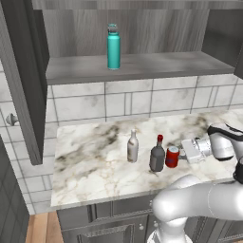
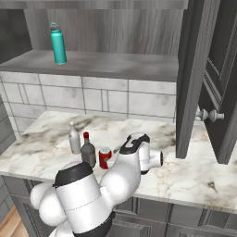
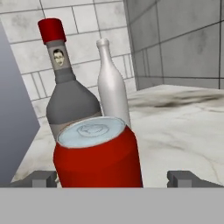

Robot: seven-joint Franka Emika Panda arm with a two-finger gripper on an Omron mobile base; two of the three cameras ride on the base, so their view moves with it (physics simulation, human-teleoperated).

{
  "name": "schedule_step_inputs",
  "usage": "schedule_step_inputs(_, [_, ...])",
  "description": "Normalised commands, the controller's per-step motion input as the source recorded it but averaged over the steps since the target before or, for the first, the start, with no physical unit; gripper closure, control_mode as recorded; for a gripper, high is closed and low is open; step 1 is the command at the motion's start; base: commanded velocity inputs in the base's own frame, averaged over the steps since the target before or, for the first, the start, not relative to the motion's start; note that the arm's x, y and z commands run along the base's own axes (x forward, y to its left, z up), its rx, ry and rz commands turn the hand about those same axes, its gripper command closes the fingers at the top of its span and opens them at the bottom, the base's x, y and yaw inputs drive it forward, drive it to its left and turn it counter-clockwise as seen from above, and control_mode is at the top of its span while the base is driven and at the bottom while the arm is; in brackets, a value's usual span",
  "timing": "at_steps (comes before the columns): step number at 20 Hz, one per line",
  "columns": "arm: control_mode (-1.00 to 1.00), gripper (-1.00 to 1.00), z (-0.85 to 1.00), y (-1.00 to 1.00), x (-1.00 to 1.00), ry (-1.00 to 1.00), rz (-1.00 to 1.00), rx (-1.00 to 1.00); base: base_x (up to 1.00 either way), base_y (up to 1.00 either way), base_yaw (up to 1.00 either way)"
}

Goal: Sort all alcoholic drinks to one cabinet, and non-alcoholic drinks to the other.

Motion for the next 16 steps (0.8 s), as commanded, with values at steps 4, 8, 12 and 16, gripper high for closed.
schedule_step_inputs(4, [-1.0, -1.0, 0.0, 0.02, 0.0, 0.0, 0.0, 0.0, 0.0, 0.0, 0.0])
schedule_step_inputs(8, [-1.0, -1.0, 0.0, 0.08, -0.01, 0.01, 0.0, 0.0, 0.0, 0.0, 0.0])
schedule_step_inputs(12, [-1.0, -1.0, 0.0, 0.13, -0.21, 0.0, 0.0, 0.0, 0.0, 0.0, 0.0])
schedule_step_inputs(16, [-1.0, -1.0, 0.0, 0.08, -0.3, 0.0, 0.0, 0.0, 0.0, 0.0, 0.0])
